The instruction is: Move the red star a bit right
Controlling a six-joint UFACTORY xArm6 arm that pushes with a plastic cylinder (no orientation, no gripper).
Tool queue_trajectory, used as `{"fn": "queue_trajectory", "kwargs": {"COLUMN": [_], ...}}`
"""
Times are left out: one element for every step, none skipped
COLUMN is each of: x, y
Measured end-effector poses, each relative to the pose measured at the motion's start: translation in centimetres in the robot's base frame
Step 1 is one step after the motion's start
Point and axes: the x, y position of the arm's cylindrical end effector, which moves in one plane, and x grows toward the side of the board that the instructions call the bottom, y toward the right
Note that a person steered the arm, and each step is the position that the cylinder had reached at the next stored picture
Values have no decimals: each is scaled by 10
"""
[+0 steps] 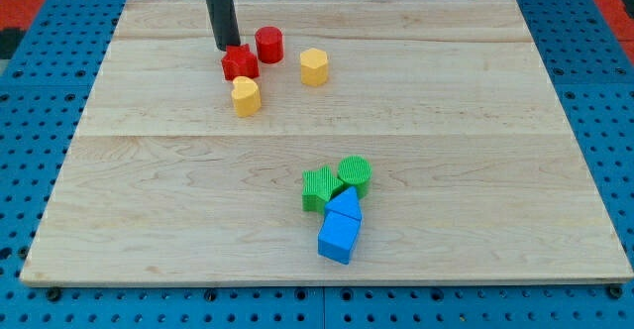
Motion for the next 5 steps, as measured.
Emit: {"fn": "queue_trajectory", "kwargs": {"x": [12,25,32,61,94], "y": [0,-1,-1,-32,-36]}}
